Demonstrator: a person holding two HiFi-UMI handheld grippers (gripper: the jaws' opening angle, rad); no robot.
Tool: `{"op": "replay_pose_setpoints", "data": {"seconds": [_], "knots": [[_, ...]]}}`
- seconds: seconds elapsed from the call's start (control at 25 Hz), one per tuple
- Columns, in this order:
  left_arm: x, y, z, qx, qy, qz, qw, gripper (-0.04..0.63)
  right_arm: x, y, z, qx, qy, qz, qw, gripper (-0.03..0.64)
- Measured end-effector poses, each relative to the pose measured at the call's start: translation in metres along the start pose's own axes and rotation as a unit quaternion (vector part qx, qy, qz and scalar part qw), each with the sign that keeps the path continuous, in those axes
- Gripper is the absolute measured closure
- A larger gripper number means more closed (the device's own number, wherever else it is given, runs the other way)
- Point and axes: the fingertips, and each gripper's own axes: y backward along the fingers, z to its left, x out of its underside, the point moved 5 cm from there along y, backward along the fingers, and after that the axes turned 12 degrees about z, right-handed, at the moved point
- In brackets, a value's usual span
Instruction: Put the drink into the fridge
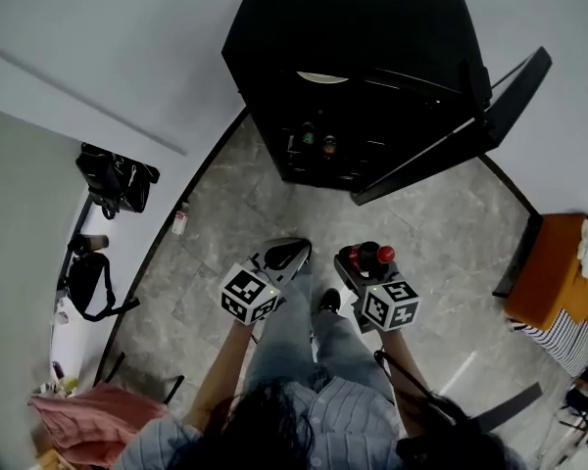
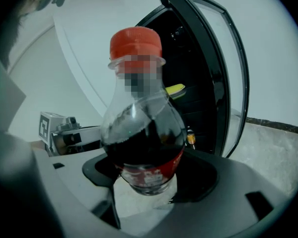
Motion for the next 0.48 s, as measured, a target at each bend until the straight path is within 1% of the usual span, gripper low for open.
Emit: {"op": "replay_pose_setpoints", "data": {"seconds": [0.2,0.48], "knots": [[-0.003,-0.012,0.024,-0.001,-0.001,-0.009,1.0,0.587,-0.004,-0.025,-0.018,0.011,0.005,0.005,1.0,0.318],[0.01,-0.033,0.053,0.003,-0.008,0.001,1.0,0.588,-0.009,-0.055,-0.042,0.025,0.003,0.005,1.0,0.319]]}}
